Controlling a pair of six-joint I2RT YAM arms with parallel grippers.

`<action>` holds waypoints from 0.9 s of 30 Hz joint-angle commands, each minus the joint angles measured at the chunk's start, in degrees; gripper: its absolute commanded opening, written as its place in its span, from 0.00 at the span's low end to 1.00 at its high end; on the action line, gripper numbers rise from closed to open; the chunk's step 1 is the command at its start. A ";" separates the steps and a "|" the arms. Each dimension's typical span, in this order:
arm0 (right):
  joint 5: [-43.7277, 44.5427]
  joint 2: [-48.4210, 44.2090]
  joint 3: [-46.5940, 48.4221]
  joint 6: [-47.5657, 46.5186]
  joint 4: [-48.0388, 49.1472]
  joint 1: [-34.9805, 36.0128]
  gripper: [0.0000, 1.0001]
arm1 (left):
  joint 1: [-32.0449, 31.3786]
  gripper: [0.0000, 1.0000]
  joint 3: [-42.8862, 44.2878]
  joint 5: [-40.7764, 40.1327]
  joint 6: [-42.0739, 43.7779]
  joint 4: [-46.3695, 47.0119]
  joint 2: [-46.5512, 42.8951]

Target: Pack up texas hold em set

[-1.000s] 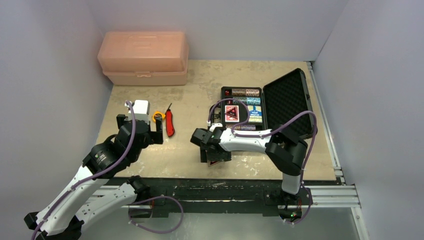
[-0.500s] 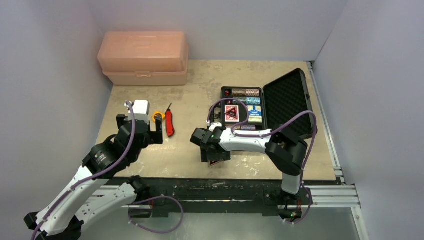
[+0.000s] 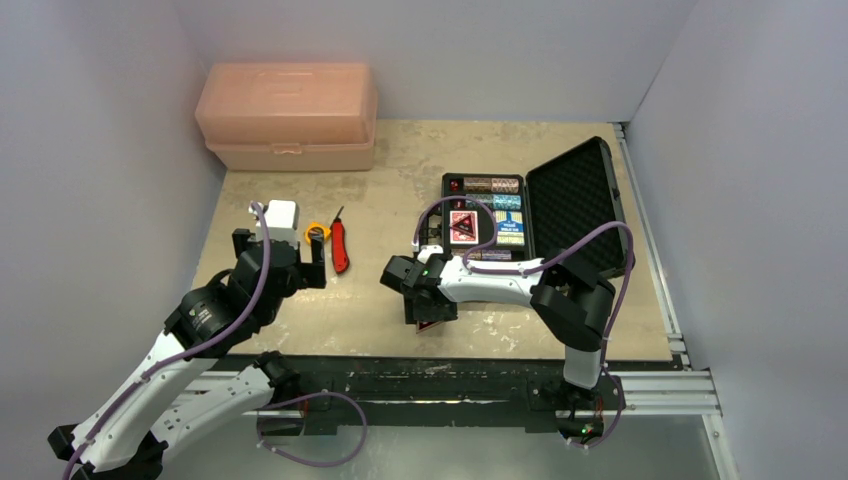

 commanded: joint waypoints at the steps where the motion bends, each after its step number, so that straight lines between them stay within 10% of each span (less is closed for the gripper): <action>1: 0.95 0.43 0.78 -0.25 0.75 0.24 0.60 | 0.28 0.97 -0.39 -0.65 1.27 1.72 -0.62; 27: 2.00 -7.39 12.47 -16.01 -2.10 -0.42 0.43 | 0.31 0.97 -0.90 -1.25 2.05 2.91 -1.36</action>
